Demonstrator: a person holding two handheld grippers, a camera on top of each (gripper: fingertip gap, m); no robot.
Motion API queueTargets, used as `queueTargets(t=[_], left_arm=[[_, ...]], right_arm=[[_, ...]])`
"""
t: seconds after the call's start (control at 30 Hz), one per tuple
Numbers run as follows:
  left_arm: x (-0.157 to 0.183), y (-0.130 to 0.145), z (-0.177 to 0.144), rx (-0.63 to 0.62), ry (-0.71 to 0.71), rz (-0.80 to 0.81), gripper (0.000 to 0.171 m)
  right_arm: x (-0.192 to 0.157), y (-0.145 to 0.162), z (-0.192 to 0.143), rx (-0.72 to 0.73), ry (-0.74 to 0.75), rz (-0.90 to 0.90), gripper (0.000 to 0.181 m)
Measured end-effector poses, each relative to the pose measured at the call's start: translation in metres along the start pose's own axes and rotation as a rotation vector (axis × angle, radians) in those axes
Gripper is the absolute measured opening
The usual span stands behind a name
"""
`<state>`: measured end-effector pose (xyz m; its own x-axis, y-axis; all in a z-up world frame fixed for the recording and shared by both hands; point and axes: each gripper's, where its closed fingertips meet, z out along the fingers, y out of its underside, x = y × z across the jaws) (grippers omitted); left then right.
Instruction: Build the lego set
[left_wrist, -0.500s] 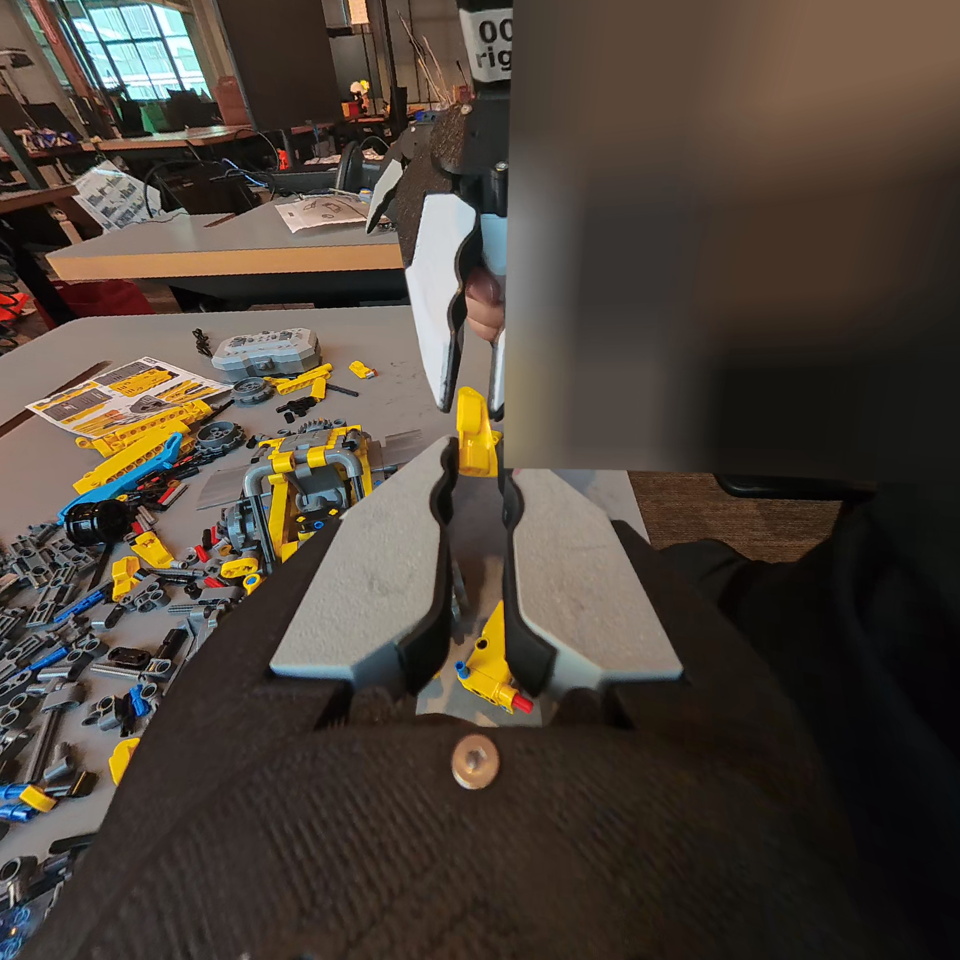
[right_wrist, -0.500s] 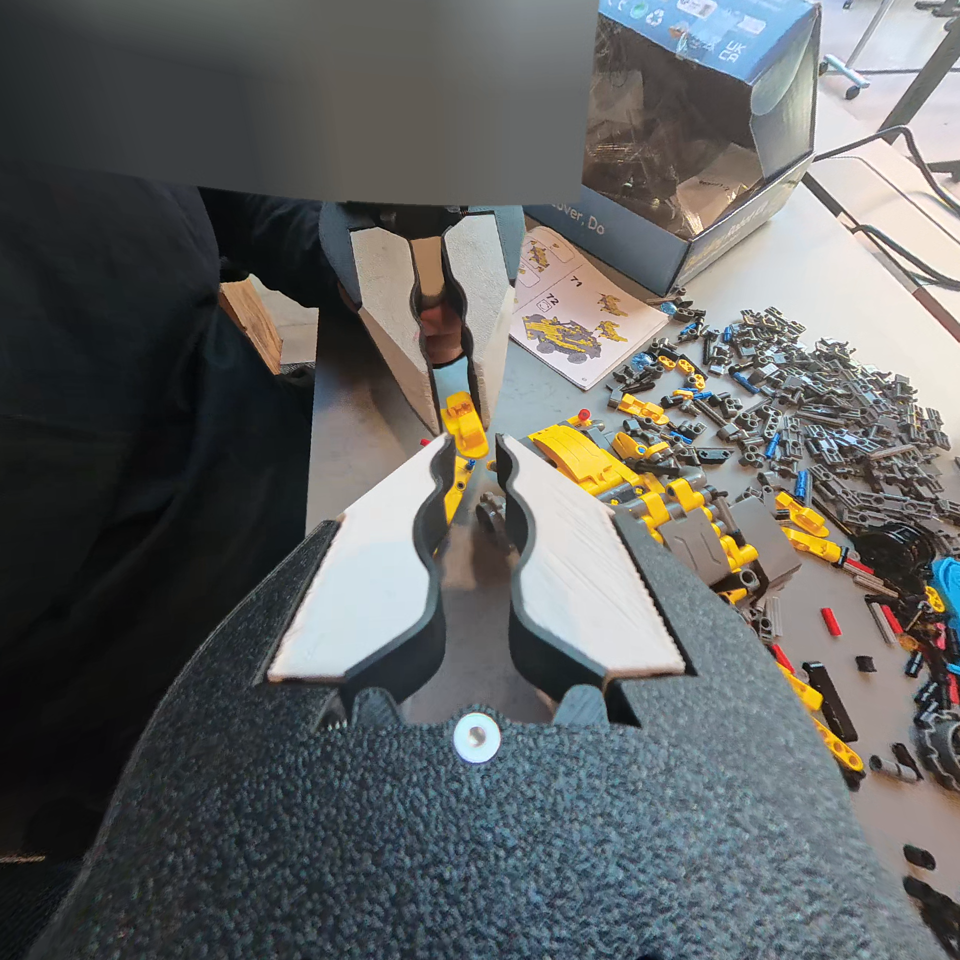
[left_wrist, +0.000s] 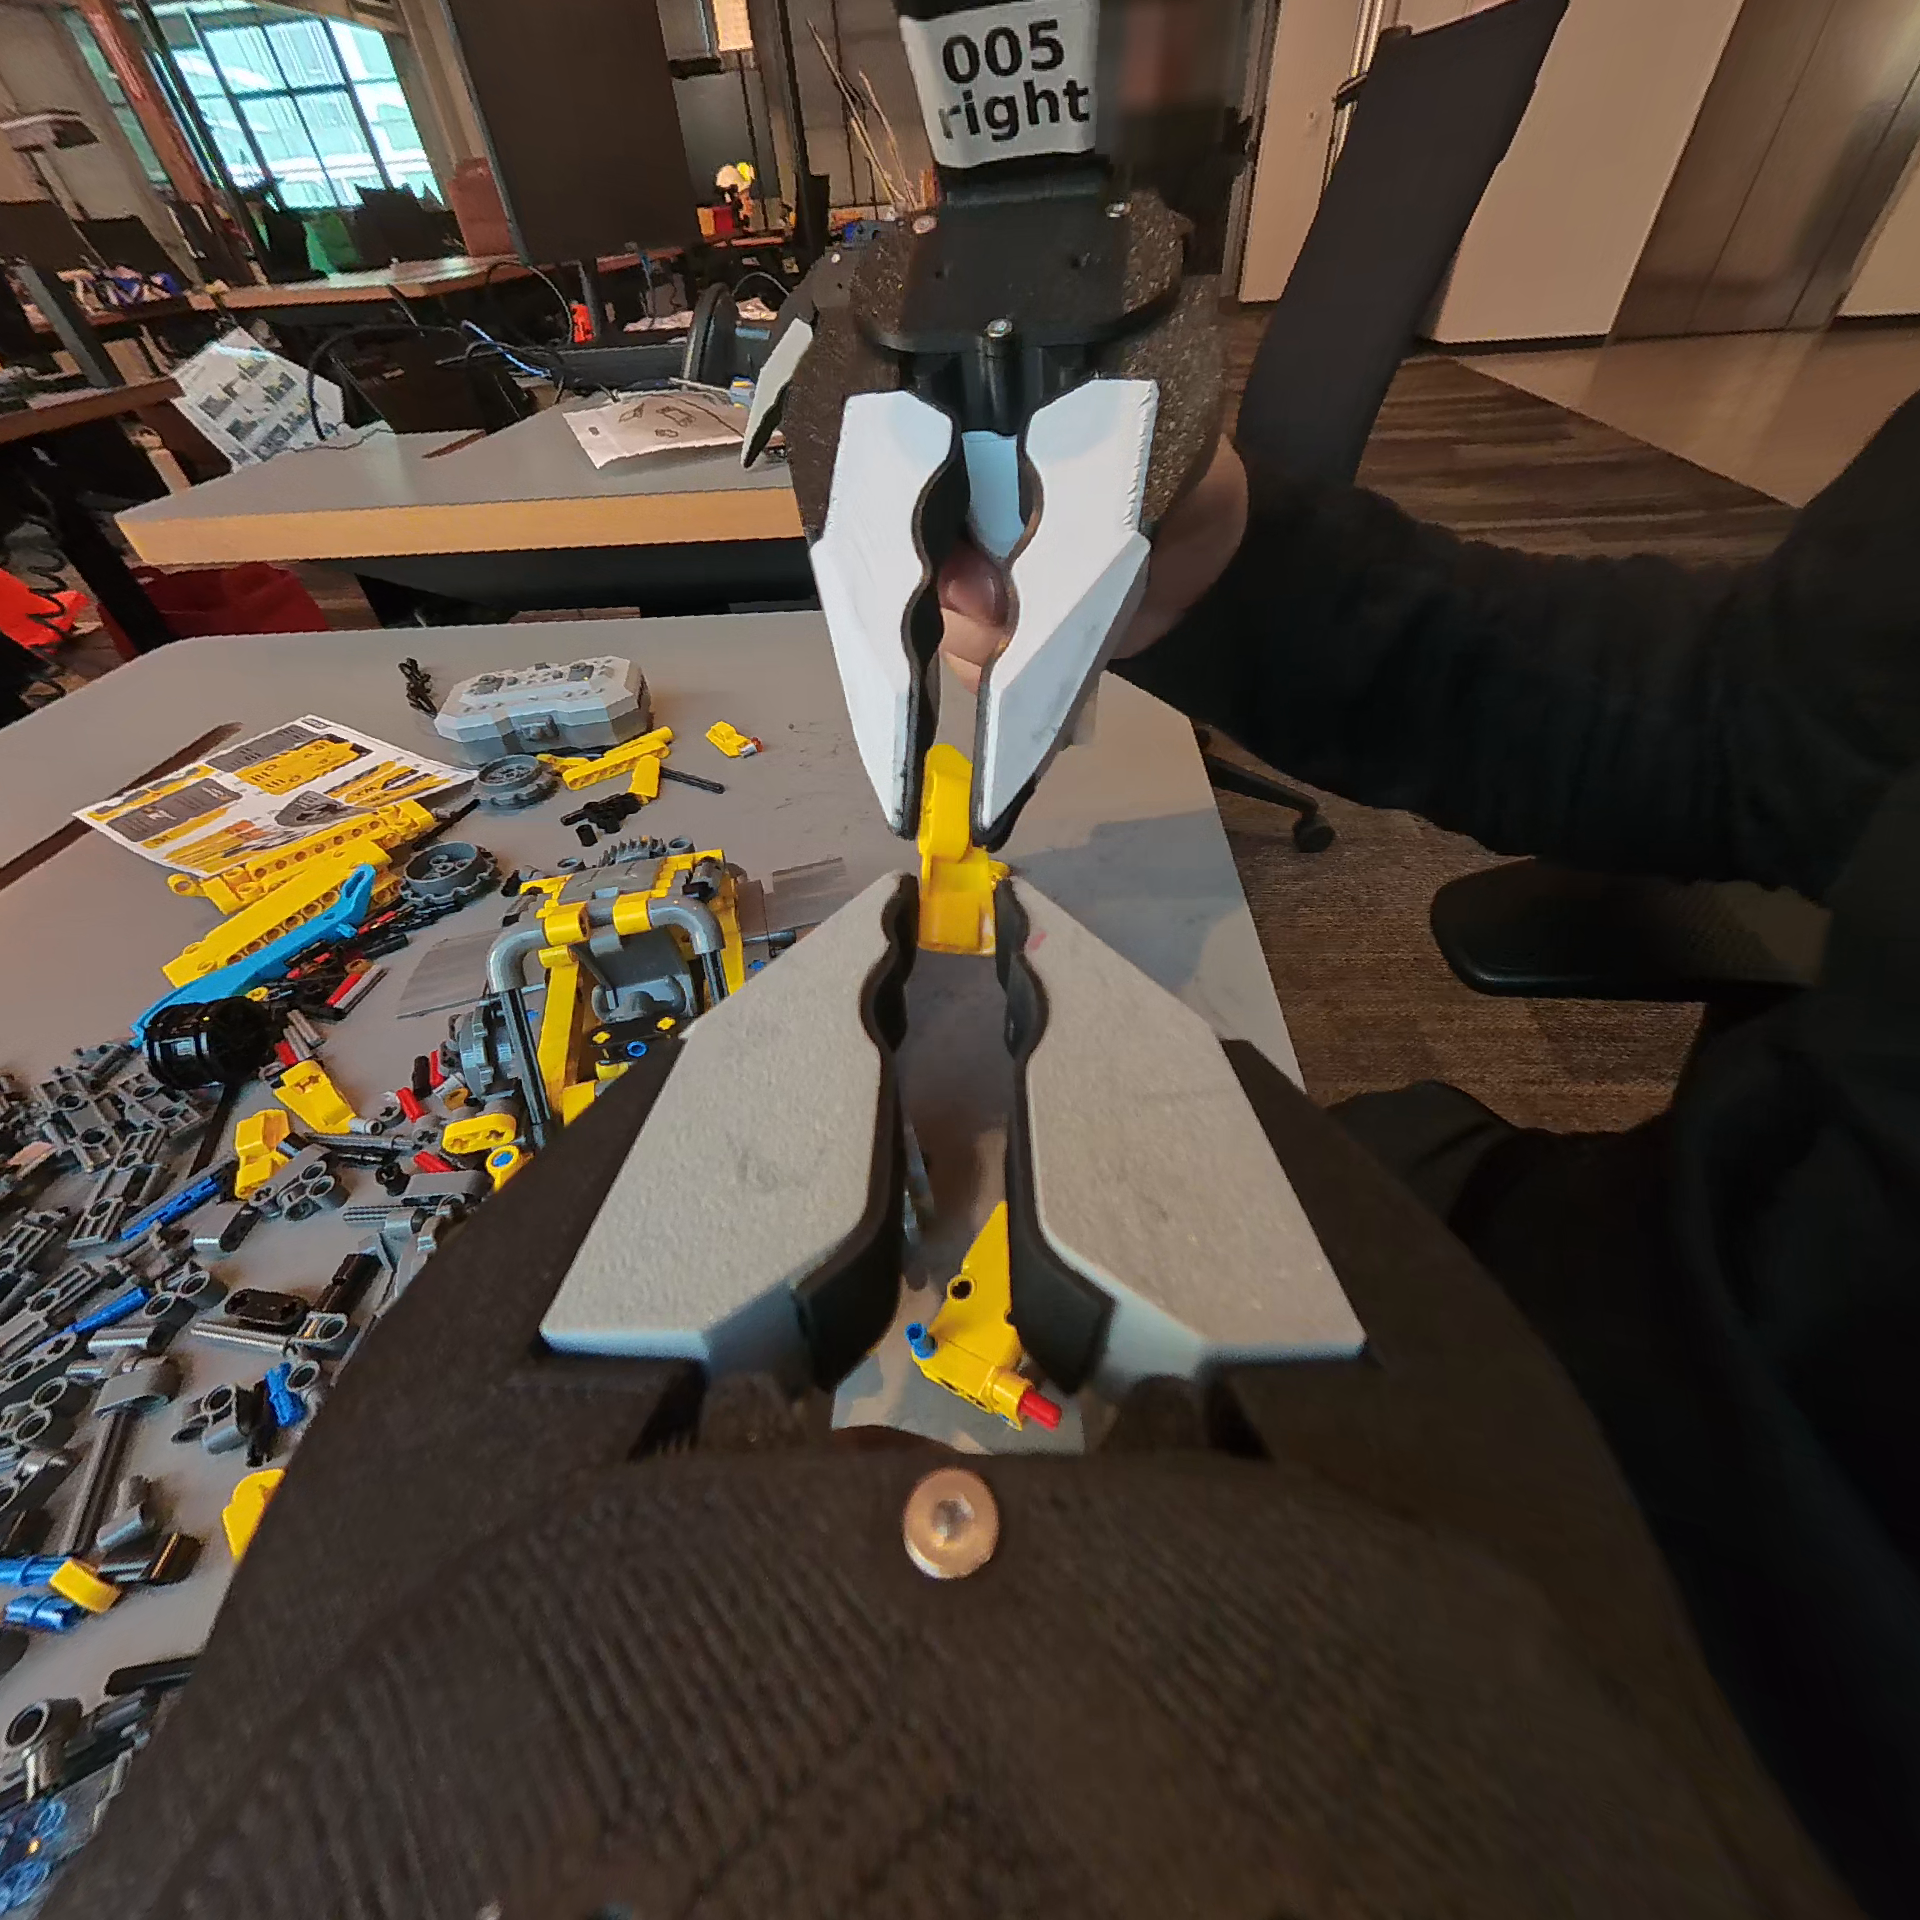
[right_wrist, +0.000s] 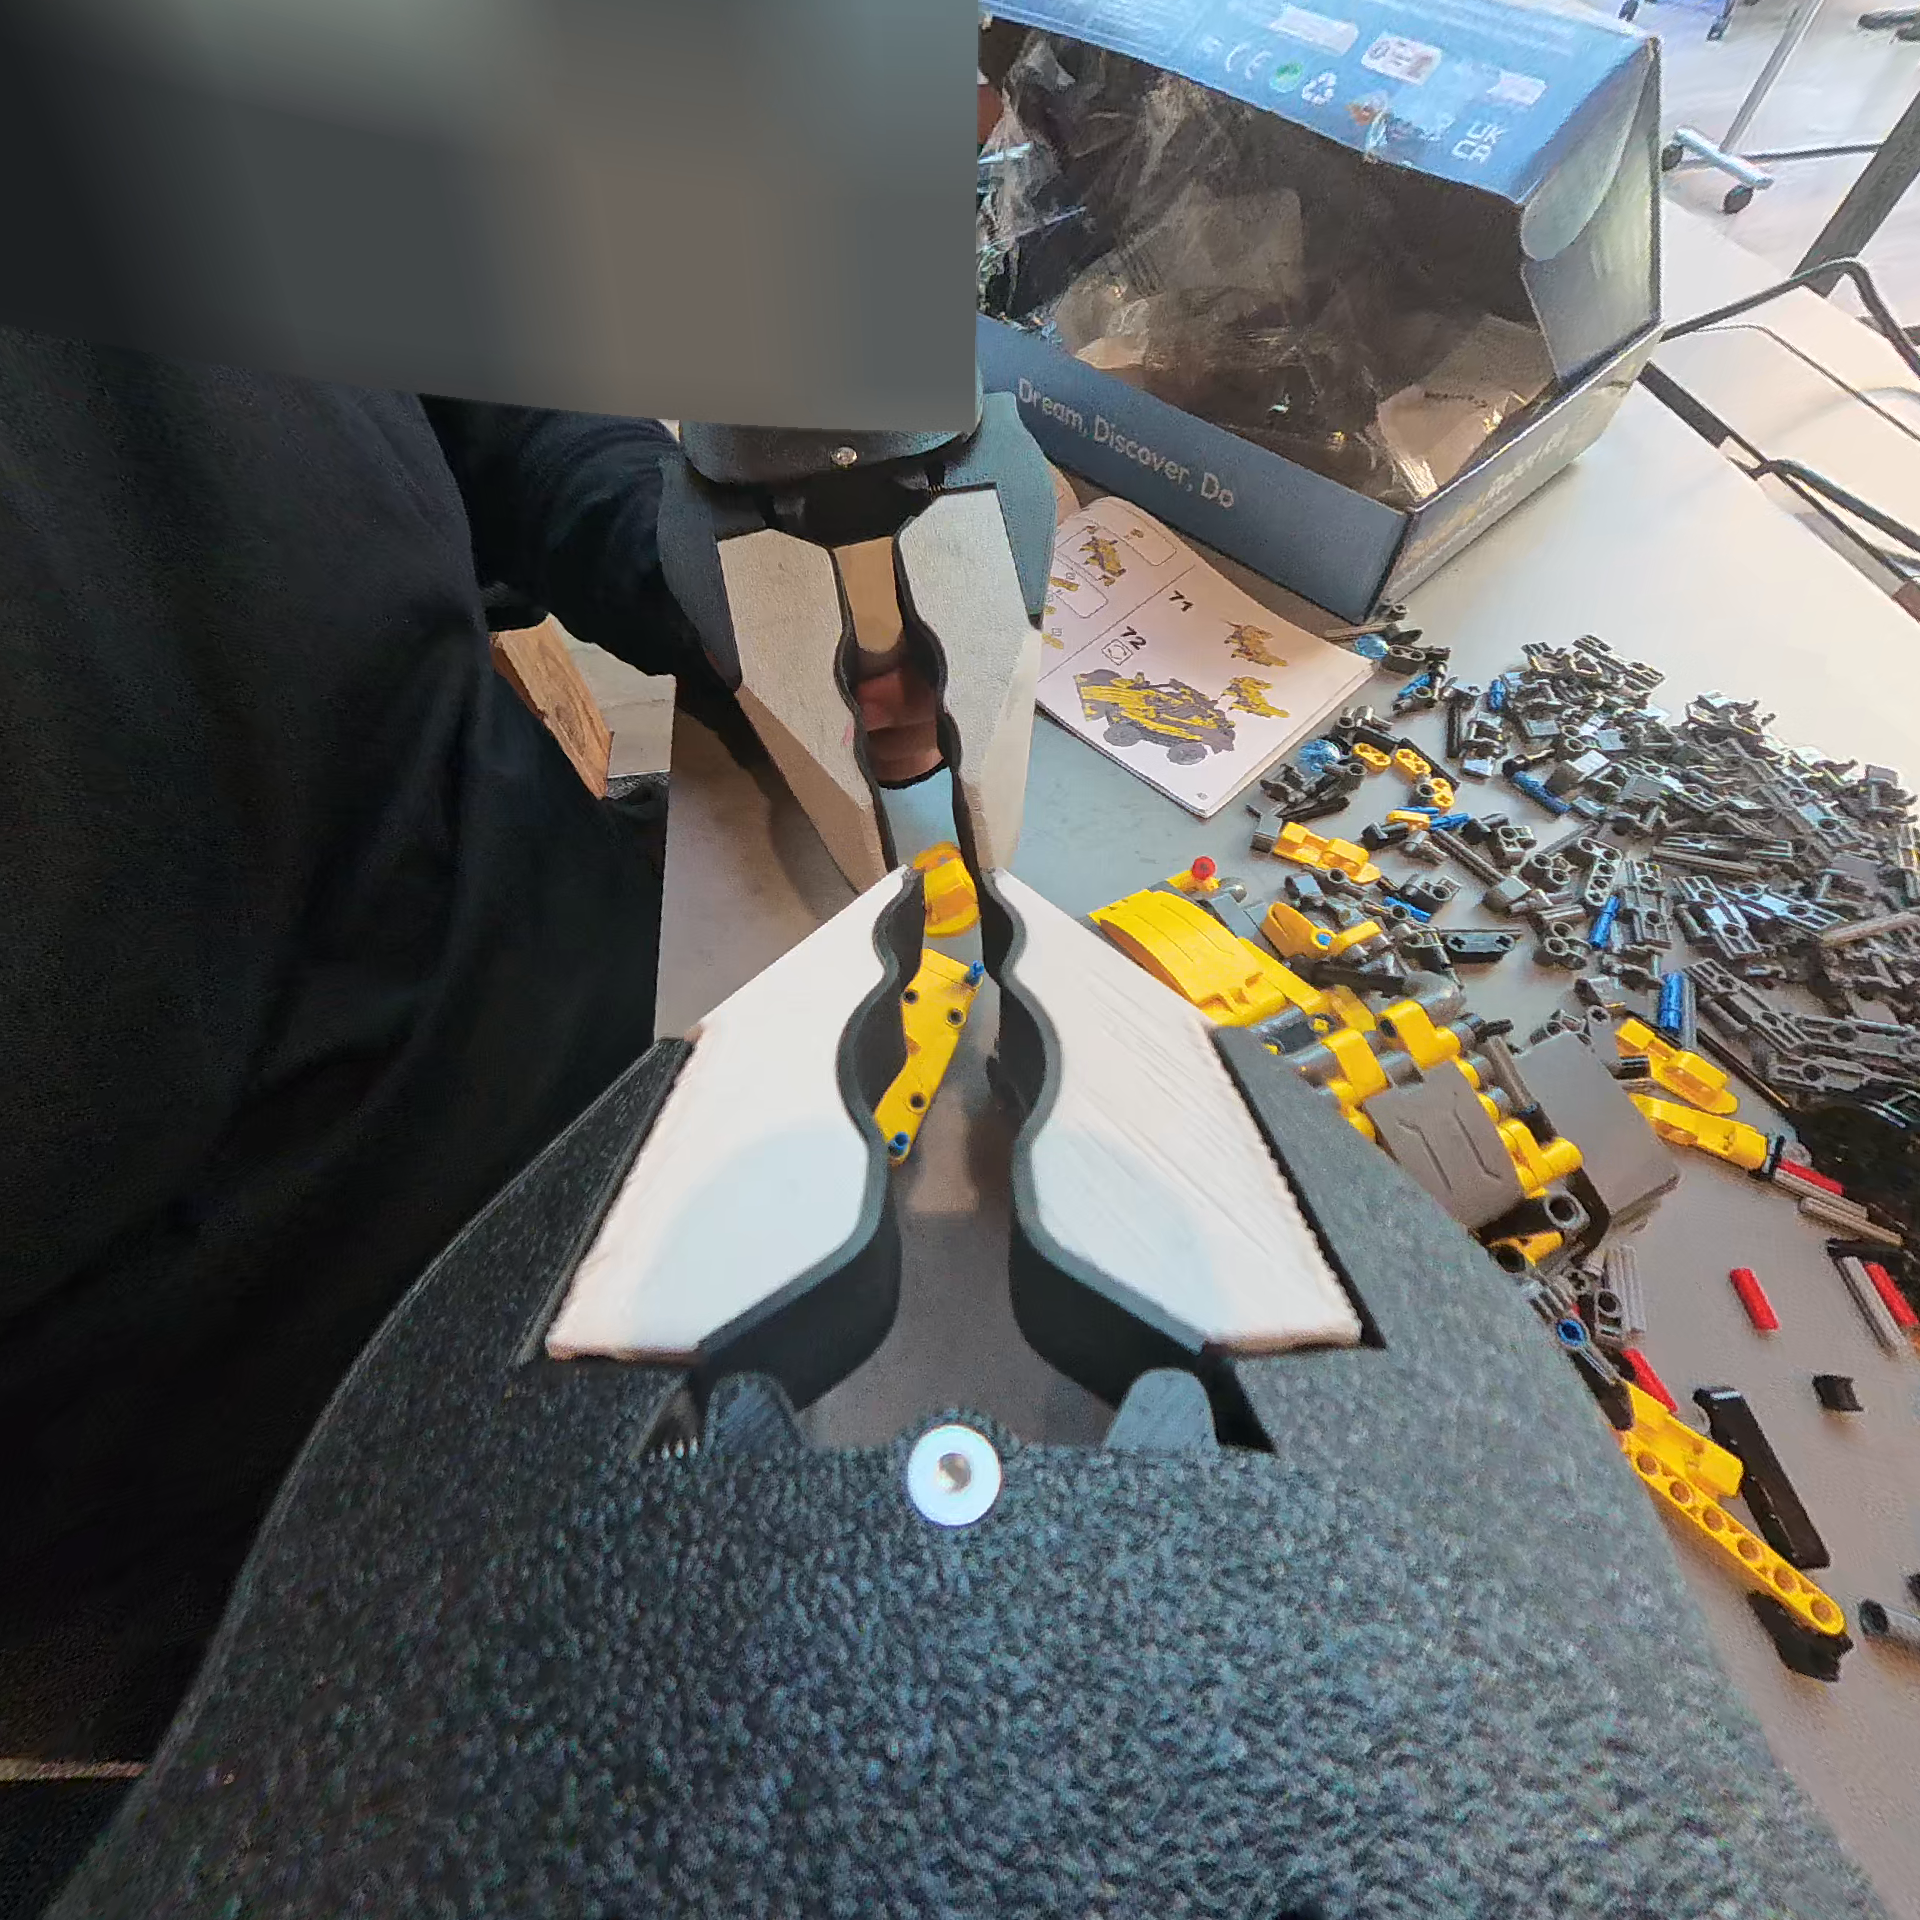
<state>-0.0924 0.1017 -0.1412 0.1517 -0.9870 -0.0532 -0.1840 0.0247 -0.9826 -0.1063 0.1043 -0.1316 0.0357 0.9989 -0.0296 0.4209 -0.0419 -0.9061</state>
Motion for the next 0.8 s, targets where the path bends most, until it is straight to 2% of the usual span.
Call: queueTargets(t=[0.23, 0.43, 0.57, 0.8], left_arm=[[-0.004, -0.003, -0.003, 0.015, -0.022, 0.015, 0.011], [-0.004, -0.005, -0.003, 0.016, -0.049, 0.053, 0.011], [-0.007, -0.006, -0.004, 0.024, -0.069, 0.063, 0.011], [-0.012, -0.008, -0.006, 0.035, -0.095, 0.071, 0.011]], right_arm=[[0.004, -0.009, -0.003, 0.026, 0.026, 0.010, 0.012], [0.007, -0.008, -0.006, 0.055, 0.016, 0.102, 0.020], [0.014, -0.008, -0.008, 0.054, 0.067, 0.101, 0.027], [0.015, -0.010, -0.005, 0.078, 0.022, 0.157, 0.027]])
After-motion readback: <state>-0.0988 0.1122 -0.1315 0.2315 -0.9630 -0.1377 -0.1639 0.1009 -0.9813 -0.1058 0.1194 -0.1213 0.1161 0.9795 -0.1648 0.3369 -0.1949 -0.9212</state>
